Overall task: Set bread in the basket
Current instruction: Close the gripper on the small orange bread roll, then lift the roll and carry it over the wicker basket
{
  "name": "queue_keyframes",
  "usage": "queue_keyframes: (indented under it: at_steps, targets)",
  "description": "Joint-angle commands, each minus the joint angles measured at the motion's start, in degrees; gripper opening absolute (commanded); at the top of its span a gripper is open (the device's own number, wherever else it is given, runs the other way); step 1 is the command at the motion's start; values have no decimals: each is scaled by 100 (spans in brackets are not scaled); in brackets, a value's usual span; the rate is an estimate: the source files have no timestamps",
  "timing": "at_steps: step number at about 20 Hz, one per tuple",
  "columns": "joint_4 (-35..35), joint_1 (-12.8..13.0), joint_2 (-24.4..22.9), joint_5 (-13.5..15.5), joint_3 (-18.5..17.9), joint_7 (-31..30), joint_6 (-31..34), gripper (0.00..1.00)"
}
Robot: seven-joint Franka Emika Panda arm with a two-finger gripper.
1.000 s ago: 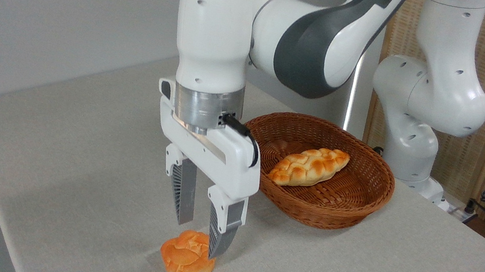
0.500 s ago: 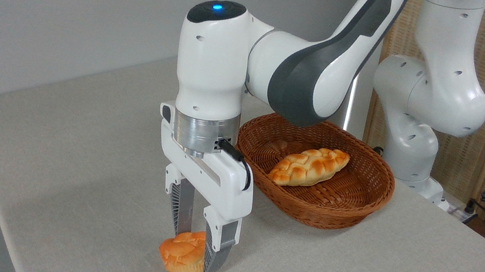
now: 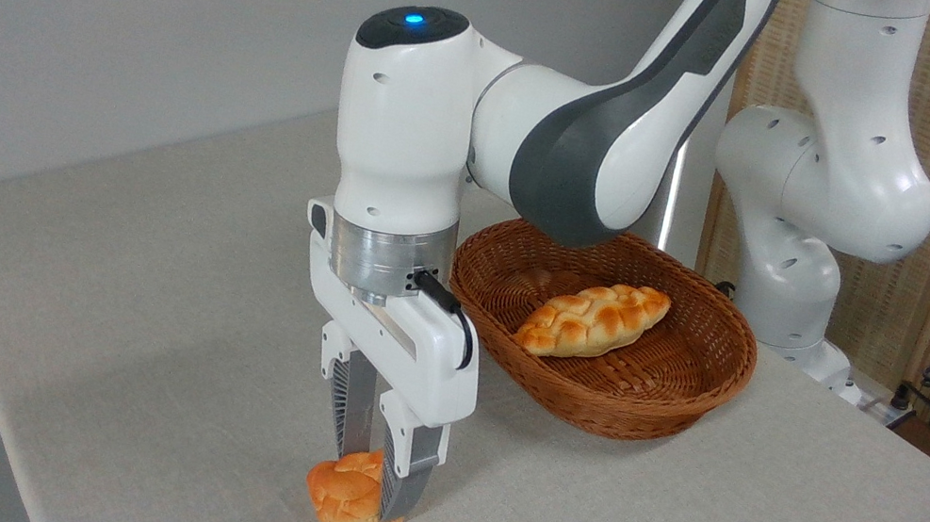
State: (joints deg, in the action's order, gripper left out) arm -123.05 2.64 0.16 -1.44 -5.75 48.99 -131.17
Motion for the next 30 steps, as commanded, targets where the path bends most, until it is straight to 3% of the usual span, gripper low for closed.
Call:
queue_keyframes:
  at_steps: [1,14,19,24,27,30]
  targets:
    - [-61,17,90,-102,-40,84,-128,24]
    - [79,9,-7,-5,-75,58,64,11]
    - [694,9,-165,250,-84,84,1399,11]
    - [686,-9,-902,364,-119,250,2348,11]
    - [581,-9,-1674,434,-452,1364,3594,12]
    - [265,-9,-2291,426,-769,2060,4177,16]
